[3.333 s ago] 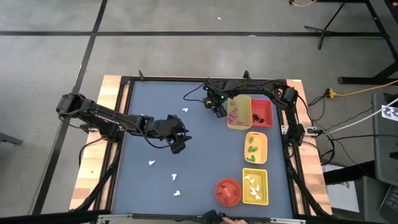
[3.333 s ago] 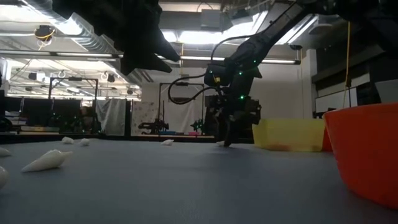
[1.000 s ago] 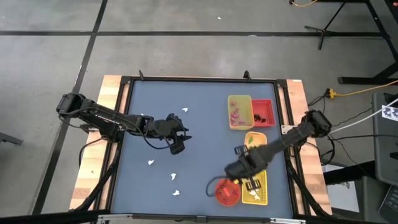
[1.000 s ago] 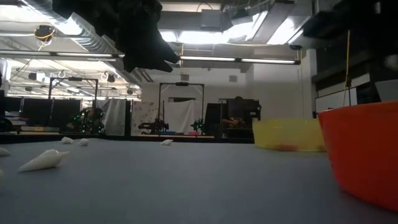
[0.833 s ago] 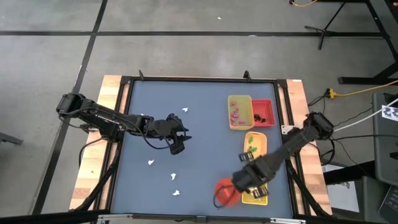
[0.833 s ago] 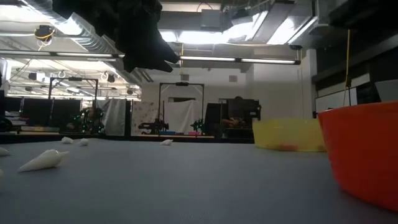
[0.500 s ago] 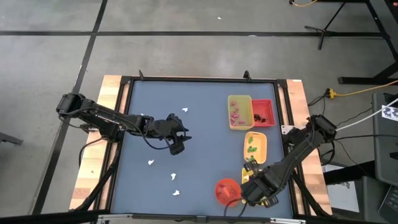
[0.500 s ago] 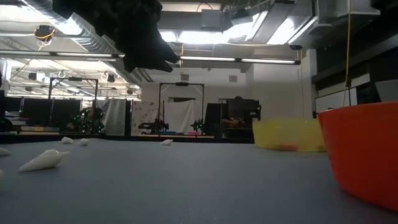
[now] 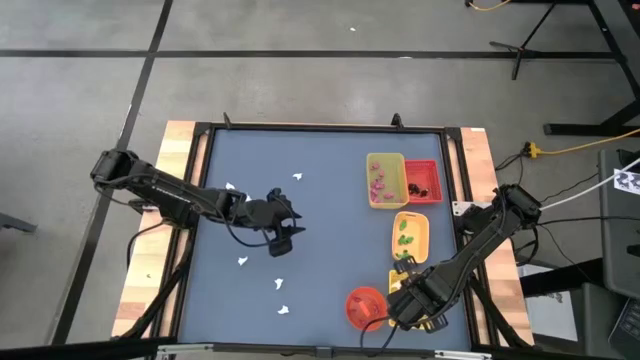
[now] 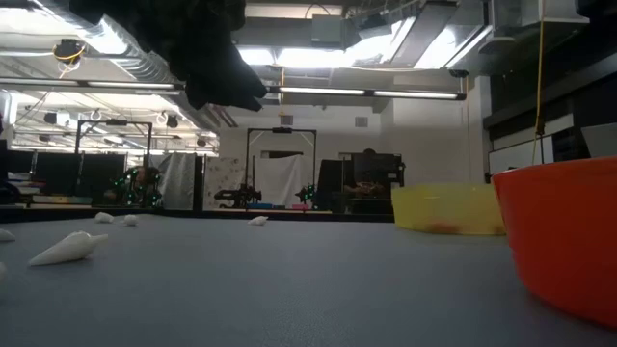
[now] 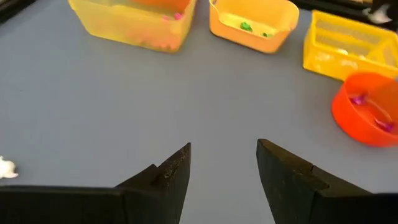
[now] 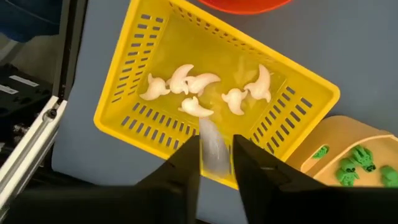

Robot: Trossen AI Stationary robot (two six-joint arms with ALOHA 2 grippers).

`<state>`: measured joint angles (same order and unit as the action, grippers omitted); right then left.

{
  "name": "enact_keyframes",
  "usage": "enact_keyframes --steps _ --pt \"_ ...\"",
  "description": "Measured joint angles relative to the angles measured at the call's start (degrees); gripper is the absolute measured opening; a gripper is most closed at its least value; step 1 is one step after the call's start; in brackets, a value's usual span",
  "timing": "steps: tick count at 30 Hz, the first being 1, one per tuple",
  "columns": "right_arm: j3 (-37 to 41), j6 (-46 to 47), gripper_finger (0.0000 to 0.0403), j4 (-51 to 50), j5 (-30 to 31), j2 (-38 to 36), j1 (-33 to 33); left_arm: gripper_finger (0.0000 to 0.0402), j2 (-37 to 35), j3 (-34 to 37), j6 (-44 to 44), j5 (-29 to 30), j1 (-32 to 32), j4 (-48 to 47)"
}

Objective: Sort Halloween decoration
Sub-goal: Put the white ghost toy into the yellow box, then put the white ghost toy into the bottom yellow bin

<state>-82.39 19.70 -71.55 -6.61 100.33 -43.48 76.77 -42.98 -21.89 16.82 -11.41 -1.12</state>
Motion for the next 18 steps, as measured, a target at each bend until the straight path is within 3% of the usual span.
enact_keyframes --steps 9,18 --pt "0.00 0.00 0.0201 -0.57 1.05 0.02 0.00 0.0167 0.39 0.00 -0.04 -2.98 -6.07 -1.50" --pt "0.00 0.00 0.0228 -0.26 1.05 0.02 -0.01 0.0167 4.48 0.02 -0.33 -2.60 -16.77 -1.64"
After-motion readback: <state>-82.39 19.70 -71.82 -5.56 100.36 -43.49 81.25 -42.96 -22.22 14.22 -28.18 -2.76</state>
